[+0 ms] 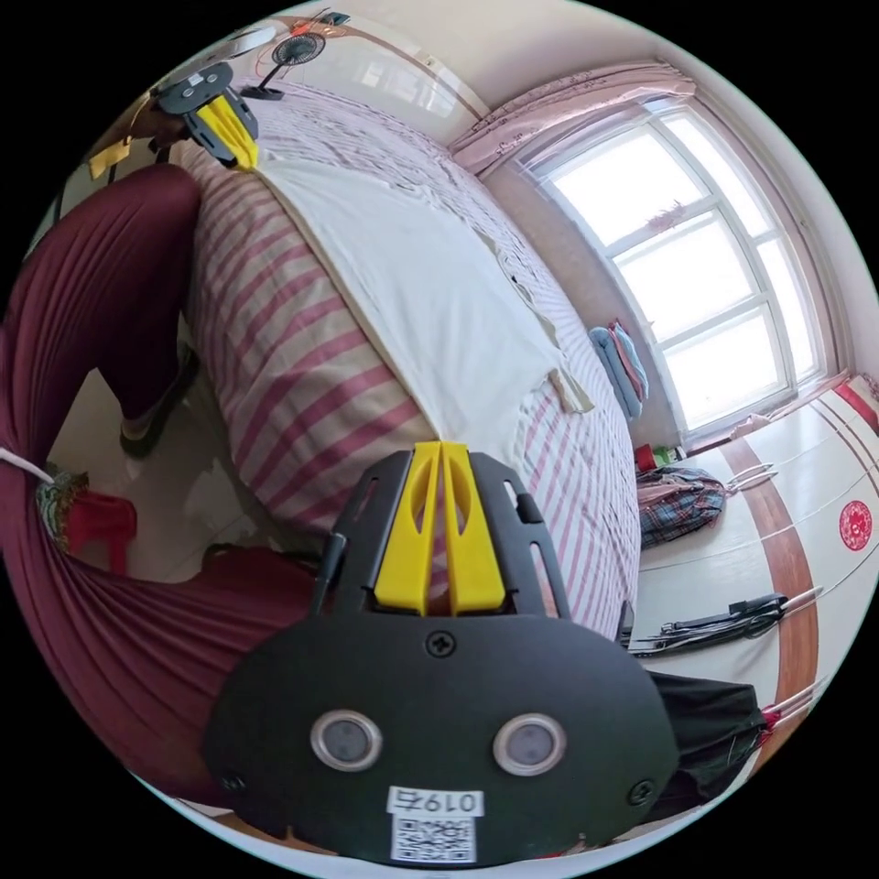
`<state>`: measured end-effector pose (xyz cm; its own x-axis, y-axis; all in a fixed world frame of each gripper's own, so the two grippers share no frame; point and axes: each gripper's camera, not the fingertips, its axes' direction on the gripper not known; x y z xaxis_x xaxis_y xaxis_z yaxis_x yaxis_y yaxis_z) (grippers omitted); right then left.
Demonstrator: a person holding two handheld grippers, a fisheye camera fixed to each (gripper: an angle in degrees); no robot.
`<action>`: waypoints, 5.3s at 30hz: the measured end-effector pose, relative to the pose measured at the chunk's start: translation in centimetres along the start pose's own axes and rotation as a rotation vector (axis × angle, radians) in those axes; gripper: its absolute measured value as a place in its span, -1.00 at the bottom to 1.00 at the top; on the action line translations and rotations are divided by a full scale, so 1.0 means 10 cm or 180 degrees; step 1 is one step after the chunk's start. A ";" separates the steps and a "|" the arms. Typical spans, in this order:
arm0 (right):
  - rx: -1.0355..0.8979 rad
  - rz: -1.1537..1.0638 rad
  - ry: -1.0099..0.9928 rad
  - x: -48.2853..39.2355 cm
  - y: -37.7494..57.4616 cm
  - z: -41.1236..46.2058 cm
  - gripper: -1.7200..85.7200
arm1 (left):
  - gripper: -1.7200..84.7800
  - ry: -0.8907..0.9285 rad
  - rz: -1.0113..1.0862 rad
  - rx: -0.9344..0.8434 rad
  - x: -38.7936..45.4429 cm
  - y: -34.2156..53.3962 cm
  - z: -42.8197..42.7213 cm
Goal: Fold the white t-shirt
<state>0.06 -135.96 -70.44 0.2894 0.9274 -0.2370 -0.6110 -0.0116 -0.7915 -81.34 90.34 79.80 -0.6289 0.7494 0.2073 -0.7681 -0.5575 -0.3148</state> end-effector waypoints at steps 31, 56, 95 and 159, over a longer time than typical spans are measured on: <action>0.0675 0.0025 0.0038 -0.40 -0.43 -0.49 -0.94 | -0.92 -0.0119 -0.0566 0.0129 -0.28 0.41 -0.13; 0.0754 0.0472 -0.0255 -0.22 -0.45 -0.64 -0.98 | -0.94 0.0104 -0.1248 0.0445 -0.58 0.86 0.09; 0.0272 0.0218 -0.0069 0.35 -0.24 -0.77 -0.82 | -0.94 0.0505 -0.0250 0.0950 0.37 -0.44 -0.21; 0.0417 0.3768 -0.2221 3.55 1.90 -0.38 -0.97 | -0.94 0.0917 -0.0292 0.0599 0.64 -1.16 -0.22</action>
<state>1.57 -104.66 -96.05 -0.8483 0.3832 -0.3655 -0.3069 -0.9182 -0.2504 -76.15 102.40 82.80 -0.5171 0.8544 -0.0514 -0.8454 -0.5192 -0.1253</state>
